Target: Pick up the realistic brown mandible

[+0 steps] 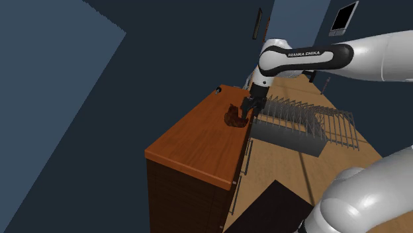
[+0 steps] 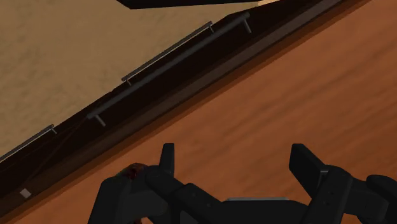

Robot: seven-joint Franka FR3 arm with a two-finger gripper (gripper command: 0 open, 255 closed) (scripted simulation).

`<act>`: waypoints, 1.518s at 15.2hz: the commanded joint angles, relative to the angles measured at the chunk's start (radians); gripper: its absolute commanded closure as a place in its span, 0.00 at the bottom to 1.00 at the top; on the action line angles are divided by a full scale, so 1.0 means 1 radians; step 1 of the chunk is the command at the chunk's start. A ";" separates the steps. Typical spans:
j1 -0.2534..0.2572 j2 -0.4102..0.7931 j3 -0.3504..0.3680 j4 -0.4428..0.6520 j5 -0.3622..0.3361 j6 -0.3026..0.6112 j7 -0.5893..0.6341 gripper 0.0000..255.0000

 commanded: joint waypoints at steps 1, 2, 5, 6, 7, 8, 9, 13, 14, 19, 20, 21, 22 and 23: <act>-0.007 0.067 -0.023 0.040 0.013 0.033 -0.014 0.00; -0.011 0.101 -0.034 0.059 0.021 0.049 -0.023 0.00; -0.022 0.203 -0.066 0.126 0.052 0.090 -0.049 0.00; -0.026 0.237 -0.076 0.150 0.065 0.101 -0.058 0.00; -0.031 0.272 -0.086 0.175 0.078 0.111 -0.068 0.00; -0.036 0.307 -0.095 0.202 0.092 0.120 -0.078 0.00; -0.042 0.343 -0.104 0.229 0.108 0.128 -0.088 0.00; -0.062 0.453 -0.124 0.308 0.159 0.156 -0.121 0.00; -0.063 0.456 -0.124 0.299 0.161 0.168 -0.124 0.00; -0.063 0.477 -0.123 0.256 0.174 0.230 -0.139 0.00; -0.063 0.480 -0.122 0.252 0.176 0.237 -0.141 0.00; -0.063 0.480 -0.122 0.251 0.176 0.237 -0.141 0.00; -0.063 0.480 -0.123 0.252 0.176 0.237 -0.141 0.00; -0.063 0.479 -0.123 0.252 0.175 0.236 -0.140 1.00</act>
